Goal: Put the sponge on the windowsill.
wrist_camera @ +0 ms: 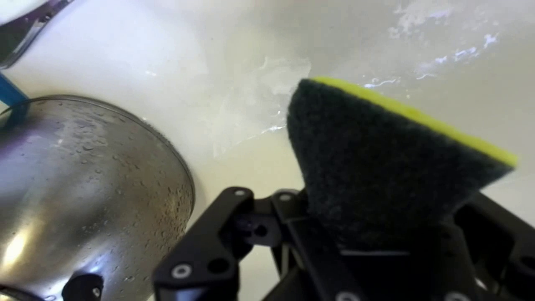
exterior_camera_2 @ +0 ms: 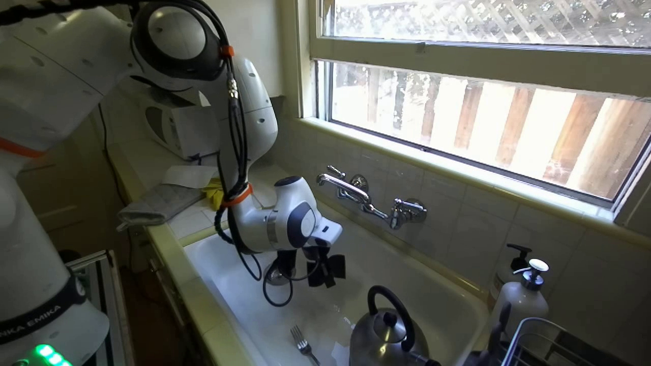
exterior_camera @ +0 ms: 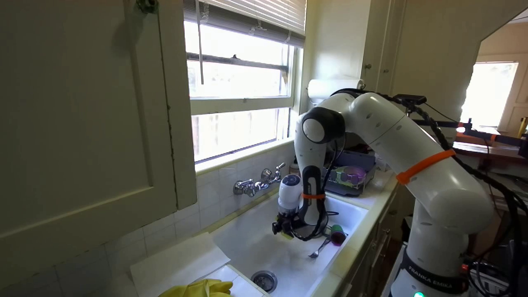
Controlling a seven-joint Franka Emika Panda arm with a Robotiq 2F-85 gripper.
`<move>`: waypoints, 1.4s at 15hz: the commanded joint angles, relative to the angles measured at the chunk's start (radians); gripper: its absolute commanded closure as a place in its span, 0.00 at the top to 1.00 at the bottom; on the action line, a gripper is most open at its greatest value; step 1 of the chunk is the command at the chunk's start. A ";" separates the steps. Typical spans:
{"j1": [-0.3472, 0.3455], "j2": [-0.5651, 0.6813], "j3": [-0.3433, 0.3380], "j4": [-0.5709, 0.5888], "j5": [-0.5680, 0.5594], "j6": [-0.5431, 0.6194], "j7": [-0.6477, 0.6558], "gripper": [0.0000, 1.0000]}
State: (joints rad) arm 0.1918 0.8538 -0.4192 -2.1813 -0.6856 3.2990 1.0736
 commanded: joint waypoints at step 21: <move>0.179 -0.747 -0.187 -0.303 -0.075 -0.273 -0.218 0.00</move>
State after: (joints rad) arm 0.3854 0.2000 -0.6326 -2.4686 -0.8003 3.1063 0.8929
